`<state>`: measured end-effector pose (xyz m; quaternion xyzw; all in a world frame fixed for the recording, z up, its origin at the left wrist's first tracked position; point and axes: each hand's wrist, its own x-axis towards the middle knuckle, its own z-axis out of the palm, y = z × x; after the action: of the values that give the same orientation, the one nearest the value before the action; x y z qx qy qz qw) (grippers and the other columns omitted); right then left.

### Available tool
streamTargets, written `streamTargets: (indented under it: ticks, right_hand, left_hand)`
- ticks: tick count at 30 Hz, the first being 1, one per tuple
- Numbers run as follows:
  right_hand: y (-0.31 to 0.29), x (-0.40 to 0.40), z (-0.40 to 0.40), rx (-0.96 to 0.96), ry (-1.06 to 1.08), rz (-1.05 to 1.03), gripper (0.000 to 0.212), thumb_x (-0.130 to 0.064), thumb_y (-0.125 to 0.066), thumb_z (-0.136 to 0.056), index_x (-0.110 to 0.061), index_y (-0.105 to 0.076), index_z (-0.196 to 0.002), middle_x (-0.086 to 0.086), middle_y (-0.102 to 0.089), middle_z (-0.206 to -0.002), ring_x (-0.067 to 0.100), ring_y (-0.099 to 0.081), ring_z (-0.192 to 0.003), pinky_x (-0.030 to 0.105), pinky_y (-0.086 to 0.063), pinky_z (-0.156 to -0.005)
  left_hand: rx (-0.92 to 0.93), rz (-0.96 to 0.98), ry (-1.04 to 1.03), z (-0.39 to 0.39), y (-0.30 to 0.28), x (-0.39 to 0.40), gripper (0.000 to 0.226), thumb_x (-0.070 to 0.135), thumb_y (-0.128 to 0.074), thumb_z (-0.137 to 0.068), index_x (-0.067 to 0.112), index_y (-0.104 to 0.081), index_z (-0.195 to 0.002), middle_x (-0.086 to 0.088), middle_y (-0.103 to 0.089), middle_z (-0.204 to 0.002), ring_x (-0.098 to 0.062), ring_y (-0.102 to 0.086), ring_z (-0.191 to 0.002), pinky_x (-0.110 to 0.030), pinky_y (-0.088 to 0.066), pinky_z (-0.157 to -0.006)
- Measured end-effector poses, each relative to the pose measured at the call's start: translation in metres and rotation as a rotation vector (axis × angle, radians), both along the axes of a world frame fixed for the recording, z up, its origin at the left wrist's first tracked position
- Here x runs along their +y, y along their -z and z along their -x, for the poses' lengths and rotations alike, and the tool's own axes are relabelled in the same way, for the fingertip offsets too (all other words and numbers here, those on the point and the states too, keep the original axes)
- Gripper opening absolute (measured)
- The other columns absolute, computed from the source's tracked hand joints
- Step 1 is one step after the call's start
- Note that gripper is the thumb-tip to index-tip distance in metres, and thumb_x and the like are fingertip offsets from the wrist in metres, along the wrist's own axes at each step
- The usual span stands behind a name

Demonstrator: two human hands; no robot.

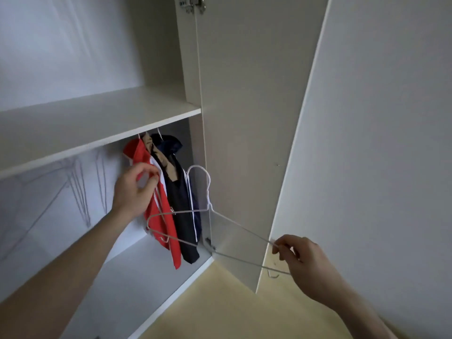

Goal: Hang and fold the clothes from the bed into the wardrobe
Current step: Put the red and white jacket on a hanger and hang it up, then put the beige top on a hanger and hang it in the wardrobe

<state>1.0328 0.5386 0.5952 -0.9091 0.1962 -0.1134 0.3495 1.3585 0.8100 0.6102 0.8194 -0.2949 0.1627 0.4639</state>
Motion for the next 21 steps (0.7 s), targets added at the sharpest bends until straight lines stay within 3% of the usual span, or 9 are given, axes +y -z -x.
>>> streamTargets:
  ticks: [2,4,6,8,11,15,17,21]
  right_hand:
    - [-0.002,-0.01,0.046,-0.001,0.066,0.002,0.031,-0.025,-0.051,-0.103,-0.037,-0.065,-0.079,-0.028,-0.063,-0.087,-0.001,-0.052,-0.089,0.017,-0.037,-0.065]
    - [-0.001,-0.023,0.093,-0.009,0.143,-0.005,0.031,-0.025,-0.05,-0.103,-0.038,-0.065,-0.079,-0.026,-0.064,-0.086,0.0,-0.051,-0.093,0.016,-0.037,-0.067]
    - [0.002,-0.034,0.142,-0.017,0.234,-0.003,0.03,-0.027,-0.049,-0.102,-0.039,-0.065,-0.08,-0.024,-0.064,-0.086,-0.001,-0.051,-0.095,0.016,-0.038,-0.068]
    - [0.008,-0.046,0.194,-0.014,0.335,-0.005,0.026,-0.03,-0.048,-0.101,-0.041,-0.065,-0.084,-0.025,-0.065,-0.086,-0.002,-0.051,-0.095,0.018,-0.036,-0.065]
    - [0.02,-0.059,0.277,-0.009,0.494,-0.019,0.026,-0.031,-0.049,-0.099,-0.043,-0.064,-0.082,-0.026,-0.065,-0.085,0.001,-0.054,-0.089,0.02,-0.035,-0.064]
    - [0.034,-0.072,0.406,-0.008,0.677,-0.059,0.031,-0.022,-0.059,-0.099,-0.038,-0.067,-0.074,-0.023,-0.067,-0.078,0.011,-0.06,-0.079,0.03,-0.045,-0.066]
    - [0.038,-0.073,0.475,0.023,0.729,-0.046,0.022,-0.025,-0.064,-0.096,-0.035,-0.069,-0.078,-0.021,-0.068,-0.076,0.009,-0.061,-0.078,0.027,-0.045,-0.067]
    - [0.044,-0.07,0.601,0.049,0.868,0.032,0.015,-0.032,-0.068,-0.091,-0.037,-0.069,-0.076,-0.03,-0.065,-0.077,0.003,-0.056,-0.078,0.014,-0.038,-0.065]
  left_hand:
    - [0.163,-0.014,0.133,0.039,0.019,-0.032,0.017,0.045,-0.057,-0.086,0.039,-0.071,-0.094,0.02,-0.071,-0.103,0.004,-0.063,-0.102,-0.013,-0.045,-0.088]
    - [0.302,-0.115,0.271,0.078,0.037,-0.06,0.029,0.054,-0.054,-0.088,0.035,-0.074,-0.098,0.018,-0.073,-0.102,0.001,-0.065,-0.102,-0.021,-0.047,-0.085]
    - [0.372,-0.192,0.382,0.118,0.052,-0.085,0.037,0.057,-0.052,-0.089,0.028,-0.075,-0.089,0.007,-0.074,-0.089,-0.01,-0.068,-0.092,-0.032,-0.05,-0.082]
    - [0.406,-0.214,0.457,0.161,0.061,-0.109,0.044,0.061,-0.052,-0.087,0.023,-0.072,-0.076,0.001,-0.071,-0.074,-0.017,-0.068,-0.079,-0.035,-0.051,-0.079]
    - [0.411,-0.258,0.561,0.231,0.071,-0.146,0.054,0.069,-0.05,-0.083,0.019,-0.066,-0.069,-0.005,-0.067,-0.066,-0.016,-0.063,-0.065,-0.026,-0.046,-0.067]
    - [0.429,-0.296,0.7,0.342,0.086,-0.203,0.059,0.072,-0.05,-0.079,0.016,-0.064,-0.067,-0.008,-0.062,-0.059,-0.016,-0.056,-0.056,-0.027,-0.042,-0.062]
    - [0.439,-0.318,0.768,0.403,0.095,-0.235,0.061,0.072,-0.049,-0.08,0.014,-0.063,-0.067,-0.01,-0.062,-0.061,-0.019,-0.058,-0.058,-0.03,-0.044,-0.065]
    - [0.41,-0.35,0.893,0.533,0.107,-0.3,0.065,0.075,-0.048,-0.081,0.012,-0.06,-0.067,-0.005,-0.047,-0.052,-0.013,-0.042,-0.049,-0.032,-0.031,-0.053]
